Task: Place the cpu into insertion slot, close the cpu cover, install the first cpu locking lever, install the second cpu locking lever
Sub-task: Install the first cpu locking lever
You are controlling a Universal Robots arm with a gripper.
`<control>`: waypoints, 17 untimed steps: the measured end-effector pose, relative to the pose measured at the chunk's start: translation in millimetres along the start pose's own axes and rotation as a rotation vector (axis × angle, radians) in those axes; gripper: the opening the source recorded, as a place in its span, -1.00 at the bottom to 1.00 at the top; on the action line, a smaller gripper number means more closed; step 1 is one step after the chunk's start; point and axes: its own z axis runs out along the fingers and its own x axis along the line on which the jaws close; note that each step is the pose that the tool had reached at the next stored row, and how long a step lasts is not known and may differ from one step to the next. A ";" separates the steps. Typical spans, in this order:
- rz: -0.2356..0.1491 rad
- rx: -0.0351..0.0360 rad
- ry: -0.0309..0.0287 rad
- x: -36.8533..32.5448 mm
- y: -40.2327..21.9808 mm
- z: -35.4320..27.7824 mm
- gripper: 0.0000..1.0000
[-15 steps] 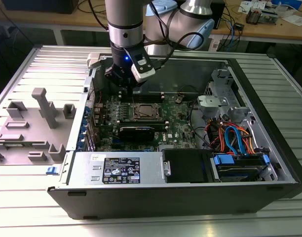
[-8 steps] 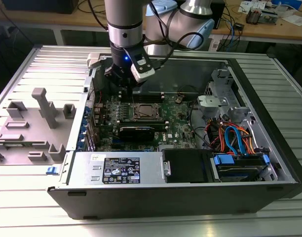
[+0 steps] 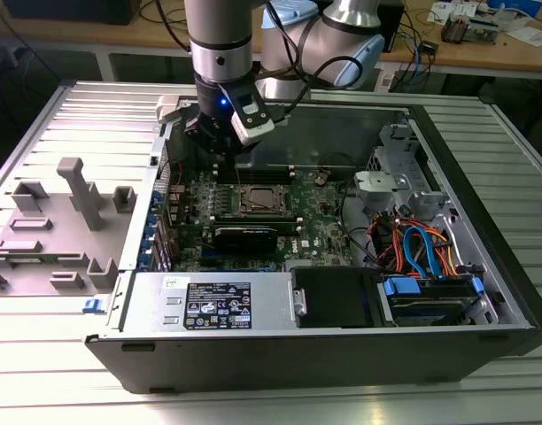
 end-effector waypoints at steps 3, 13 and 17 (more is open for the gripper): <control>-0.009 -0.0002 0.0006 2.6 7.5 1.1 -0.79; -0.010 -0.0004 0.0007 -10.1 18.9 4.5 -0.79; -0.010 0.0009 0.0007 -29.6 19.4 8.5 -0.79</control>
